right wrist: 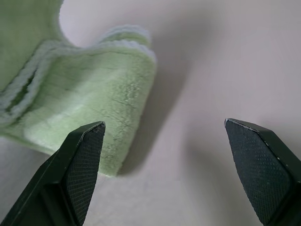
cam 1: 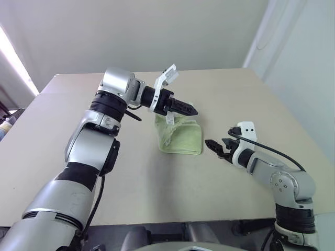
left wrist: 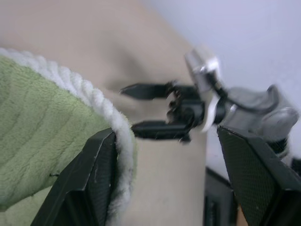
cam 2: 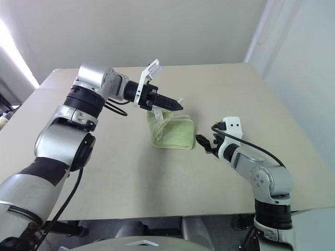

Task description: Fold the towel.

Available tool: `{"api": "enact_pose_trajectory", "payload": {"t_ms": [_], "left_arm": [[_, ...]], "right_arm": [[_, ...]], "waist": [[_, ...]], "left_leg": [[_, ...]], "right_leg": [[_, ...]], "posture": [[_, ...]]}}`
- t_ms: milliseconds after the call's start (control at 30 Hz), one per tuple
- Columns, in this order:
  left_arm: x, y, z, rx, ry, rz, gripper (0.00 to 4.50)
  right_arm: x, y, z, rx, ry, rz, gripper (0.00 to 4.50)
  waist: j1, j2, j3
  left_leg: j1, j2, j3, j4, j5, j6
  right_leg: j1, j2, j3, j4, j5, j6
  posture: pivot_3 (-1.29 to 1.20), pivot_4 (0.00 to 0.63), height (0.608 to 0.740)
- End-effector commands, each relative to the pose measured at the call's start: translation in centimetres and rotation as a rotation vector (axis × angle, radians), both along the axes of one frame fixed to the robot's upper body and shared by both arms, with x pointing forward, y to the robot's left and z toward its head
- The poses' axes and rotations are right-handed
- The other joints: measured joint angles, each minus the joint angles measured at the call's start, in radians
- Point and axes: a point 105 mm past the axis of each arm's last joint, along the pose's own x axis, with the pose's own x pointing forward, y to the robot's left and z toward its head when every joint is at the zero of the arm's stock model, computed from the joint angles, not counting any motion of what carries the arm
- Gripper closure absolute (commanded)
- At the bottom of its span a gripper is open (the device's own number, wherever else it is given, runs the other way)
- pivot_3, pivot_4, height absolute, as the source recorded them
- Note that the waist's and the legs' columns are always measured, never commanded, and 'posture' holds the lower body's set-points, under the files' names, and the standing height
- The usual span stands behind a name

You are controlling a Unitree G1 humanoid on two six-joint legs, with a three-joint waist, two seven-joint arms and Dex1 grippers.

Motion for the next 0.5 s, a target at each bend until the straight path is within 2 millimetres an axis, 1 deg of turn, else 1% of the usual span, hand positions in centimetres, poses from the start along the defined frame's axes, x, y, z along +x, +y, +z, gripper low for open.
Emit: {"api": "enact_pose_trajectory", "payload": {"t_ms": [33,67,133,200,233,333,400,500], "left_arm": [[-0.1,-0.6,-1.2,0.051,-0.006,0.01,1.02],[-0.4,-0.5,-1.9,0.078,-0.002,0.0,1.02],[-1.1,-0.4,-3.4,0.131,0.012,-0.021,0.65],[-1.6,-0.3,-4.1,0.159,0.026,-0.035,0.13],[-1.7,-0.3,-4.3,0.17,0.029,-0.037,0.06],[-2.1,-0.2,-4.7,0.199,0.01,-0.069,0.06],[-3.2,-0.5,-4.1,0.167,0.049,-0.137,0.06],[-3.5,-0.2,-4.4,0.21,-0.089,-0.234,0.06]], "right_arm": [[0.4,0.2,0.9,0.0,-0.044,0.008,0.24],[0.3,0.2,0.8,0.0,-0.042,0.006,0.24],[0.2,0.1,0.6,-0.002,-0.036,0.001,0.24],[0.1,0.1,0.4,-0.003,-0.03,-0.002,0.24],[0.0,0.1,0.4,-0.003,-0.028,-0.003,0.24],[-0.1,0.1,0.2,-0.004,-0.023,-0.006,0.24],[-0.1,0.1,0.1,-0.004,-0.02,-0.006,0.24],[0.0,0.1,0.1,-0.008,-0.016,-0.003,0.24]], "waist": [[0.001,-0.001,0.0],[-0.001,-0.001,0.001],[-0.008,-0.001,0.001],[-0.008,-0.001,0.0],[-0.008,-0.001,0.0],[-0.008,-0.001,0.0],[-0.009,-0.001,0.001],[-0.009,0.0,0.0]], "left_leg": [[-0.001,0.0,0.0,0.001,0.0,0.0],[-0.001,0.0,0.001,0.002,0.0,0.0],[-0.002,0.0,0.001,0.001,0.0,0.0],[-0.001,0.0,0.001,0.0,0.0,0.0],[-0.001,0.0,0.001,-0.001,0.0,0.0],[-0.001,0.0,0.001,0.0,0.0,0.0],[-0.001,0.0,0.001,0.0,0.0,0.0],[0.0,0.0,0.001,0.001,0.0,0.0]], "right_leg": [[0.0,0.0,0.0,0.0,0.0,0.0],[0.0,0.0,0.001,-0.001,0.0,0.0],[-0.001,0.0,0.002,-0.001,0.0,0.0],[-0.001,0.0,0.002,-0.001,0.0,0.0],[-0.001,0.0,0.001,0.0,0.0,0.0],[-0.002,0.001,0.001,0.002,0.0,0.0],[-0.002,0.0,0.001,0.002,0.0,0.0],[-0.002,0.0,0.001,0.002,0.0,0.0]], "posture": [[0.0,0.0,0.712],[0.0,0.0,0.712],[0.0,0.0,0.712],[0.0,0.0,0.712],[0.0,0.0,0.712],[0.0,0.0,0.712],[0.0,0.0,0.712],[0.0,0.0,0.712]]}}
